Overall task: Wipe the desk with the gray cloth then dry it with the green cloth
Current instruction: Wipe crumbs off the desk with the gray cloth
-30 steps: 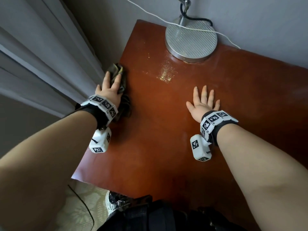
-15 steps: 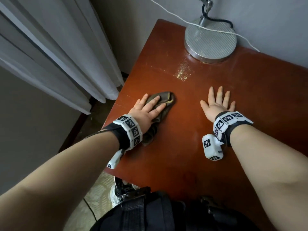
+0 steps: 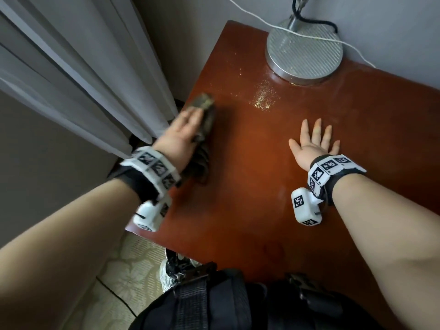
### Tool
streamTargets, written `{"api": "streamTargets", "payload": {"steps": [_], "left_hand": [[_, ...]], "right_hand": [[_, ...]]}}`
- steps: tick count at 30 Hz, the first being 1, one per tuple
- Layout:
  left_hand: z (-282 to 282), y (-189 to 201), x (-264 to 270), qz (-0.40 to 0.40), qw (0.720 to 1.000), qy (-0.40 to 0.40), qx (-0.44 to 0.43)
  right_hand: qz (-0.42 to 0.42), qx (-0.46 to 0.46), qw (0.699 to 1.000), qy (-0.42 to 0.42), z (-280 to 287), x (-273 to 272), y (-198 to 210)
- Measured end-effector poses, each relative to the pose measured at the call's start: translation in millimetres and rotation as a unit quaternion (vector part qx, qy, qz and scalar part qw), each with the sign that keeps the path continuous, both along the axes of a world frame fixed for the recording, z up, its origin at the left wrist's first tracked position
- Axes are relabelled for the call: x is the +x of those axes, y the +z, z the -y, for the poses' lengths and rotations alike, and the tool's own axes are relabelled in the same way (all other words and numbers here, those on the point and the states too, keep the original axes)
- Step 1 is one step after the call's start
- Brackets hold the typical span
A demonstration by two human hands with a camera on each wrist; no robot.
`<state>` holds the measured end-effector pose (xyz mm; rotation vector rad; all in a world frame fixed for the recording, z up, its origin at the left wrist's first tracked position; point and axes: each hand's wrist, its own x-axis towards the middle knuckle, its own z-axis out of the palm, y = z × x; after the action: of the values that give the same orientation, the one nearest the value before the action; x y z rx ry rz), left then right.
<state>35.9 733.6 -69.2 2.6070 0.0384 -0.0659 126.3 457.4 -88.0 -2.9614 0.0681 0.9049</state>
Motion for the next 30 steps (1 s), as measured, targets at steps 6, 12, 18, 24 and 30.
{"api": "streamTargets", "payload": {"steps": [6, 12, 18, 24, 30], "left_hand": [[51.7, -18.9, 43.3, -0.245, 0.942, -0.106, 0.203], [-15.8, -2.5, 75.7, -0.226, 0.962, 0.098, 0.119], [68.8, 6.3, 91.7, -0.043, 0.998, -0.037, 0.028], [115.6, -2.8, 131.9, -0.259, 0.931, -0.149, 0.210], [-0.6, 6.8, 150.5, -0.227, 0.956, 0.096, 0.160]], "right_hand": [[-0.023, 0.015, 1.000, 0.014, 10.4, 17.0, 9.1], [-0.009, 0.013, 0.999, -0.034, 7.1, 47.5, 5.6], [0.007, 0.009, 0.999, -0.039, 4.8, 50.7, -2.4], [-0.008, 0.018, 0.999, -0.038, 6.6, 53.8, -2.1], [-0.020, 0.011, 0.999, -0.038, 4.5, 54.2, -0.9]]}}
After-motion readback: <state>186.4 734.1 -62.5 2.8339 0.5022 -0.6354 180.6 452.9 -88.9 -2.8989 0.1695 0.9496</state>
